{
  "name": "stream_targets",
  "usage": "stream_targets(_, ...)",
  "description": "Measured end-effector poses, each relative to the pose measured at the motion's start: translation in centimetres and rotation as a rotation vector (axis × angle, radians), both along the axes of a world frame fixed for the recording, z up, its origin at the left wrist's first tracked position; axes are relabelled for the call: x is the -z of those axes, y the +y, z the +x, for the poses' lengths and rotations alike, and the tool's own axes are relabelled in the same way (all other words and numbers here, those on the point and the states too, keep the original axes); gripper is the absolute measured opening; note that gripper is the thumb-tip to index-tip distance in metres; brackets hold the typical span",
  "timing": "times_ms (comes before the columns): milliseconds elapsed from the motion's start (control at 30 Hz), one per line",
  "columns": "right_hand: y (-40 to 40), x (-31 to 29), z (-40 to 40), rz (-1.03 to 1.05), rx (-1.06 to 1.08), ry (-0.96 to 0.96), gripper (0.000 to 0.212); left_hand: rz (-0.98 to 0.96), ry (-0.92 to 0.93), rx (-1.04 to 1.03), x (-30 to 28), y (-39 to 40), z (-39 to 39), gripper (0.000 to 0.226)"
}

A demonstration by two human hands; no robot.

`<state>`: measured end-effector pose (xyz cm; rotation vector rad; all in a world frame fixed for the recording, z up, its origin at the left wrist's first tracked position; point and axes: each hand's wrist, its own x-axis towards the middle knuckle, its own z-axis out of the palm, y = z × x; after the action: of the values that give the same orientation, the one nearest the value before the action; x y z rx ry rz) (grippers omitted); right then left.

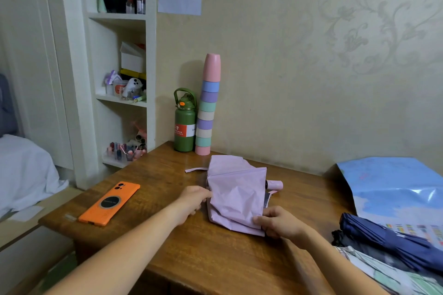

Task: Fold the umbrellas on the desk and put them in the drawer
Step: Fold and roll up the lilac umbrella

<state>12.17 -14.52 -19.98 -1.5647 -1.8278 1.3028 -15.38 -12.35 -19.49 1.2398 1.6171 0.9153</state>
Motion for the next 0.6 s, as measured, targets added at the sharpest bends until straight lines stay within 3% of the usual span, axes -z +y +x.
stream_targets(300, 0.37, 0.67, 0.07, 0.011, -0.025, 0.02, 0.033, 0.12, -0.081, 0.004, 0.2, 0.01, 0.39, 0.011)
stream_targets(467, 0.14, 0.66, -0.02, 0.024, -0.041, 0.001, 0.032, 0.175, -0.009, 0.066, 0.23, -0.1, 0.29, 0.039)
stream_targets(600, -0.04, 0.64, -0.1, 0.019, -0.048, 0.001, 0.031, 0.072, -0.007, 0.006, 0.4, -0.12, 0.57, 0.038)
